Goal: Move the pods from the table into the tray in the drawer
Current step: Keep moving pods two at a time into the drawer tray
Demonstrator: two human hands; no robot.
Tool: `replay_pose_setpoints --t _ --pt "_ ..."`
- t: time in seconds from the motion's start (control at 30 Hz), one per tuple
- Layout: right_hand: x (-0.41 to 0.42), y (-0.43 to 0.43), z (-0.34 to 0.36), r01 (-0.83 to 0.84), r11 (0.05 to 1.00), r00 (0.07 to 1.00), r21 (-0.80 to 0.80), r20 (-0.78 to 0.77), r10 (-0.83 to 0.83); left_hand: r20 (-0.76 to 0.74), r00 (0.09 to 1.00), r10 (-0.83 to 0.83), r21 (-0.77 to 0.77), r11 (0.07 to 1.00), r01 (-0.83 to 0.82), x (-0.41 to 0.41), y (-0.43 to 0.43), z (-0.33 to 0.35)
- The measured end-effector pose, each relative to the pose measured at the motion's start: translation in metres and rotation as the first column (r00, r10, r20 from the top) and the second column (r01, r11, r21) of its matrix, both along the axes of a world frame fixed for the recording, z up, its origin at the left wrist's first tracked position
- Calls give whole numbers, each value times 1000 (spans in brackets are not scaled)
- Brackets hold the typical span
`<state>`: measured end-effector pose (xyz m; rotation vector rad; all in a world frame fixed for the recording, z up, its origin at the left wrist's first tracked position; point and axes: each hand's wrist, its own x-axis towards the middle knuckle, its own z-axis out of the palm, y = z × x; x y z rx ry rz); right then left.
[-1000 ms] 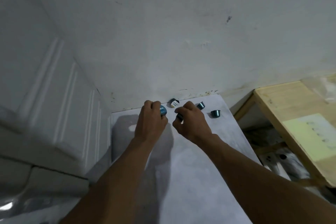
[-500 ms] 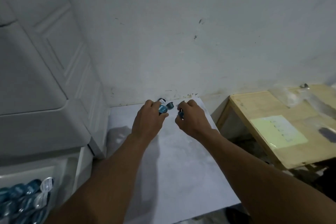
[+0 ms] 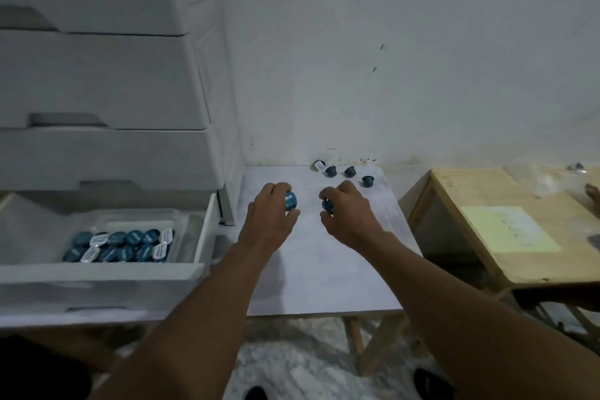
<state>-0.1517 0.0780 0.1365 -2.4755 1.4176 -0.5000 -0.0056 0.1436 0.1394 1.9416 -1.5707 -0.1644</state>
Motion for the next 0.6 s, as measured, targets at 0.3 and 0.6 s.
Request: replay_pose_setpoints --t 0.3,0.6 --pt "76 55 25 -156 987 988 -37 8 157 -11 994 112 -14 994 -112 75 76 18" --pt "209 133 30 -273 961 960 -38 55 275 47 977 208 16 978 -209 197 170 20"
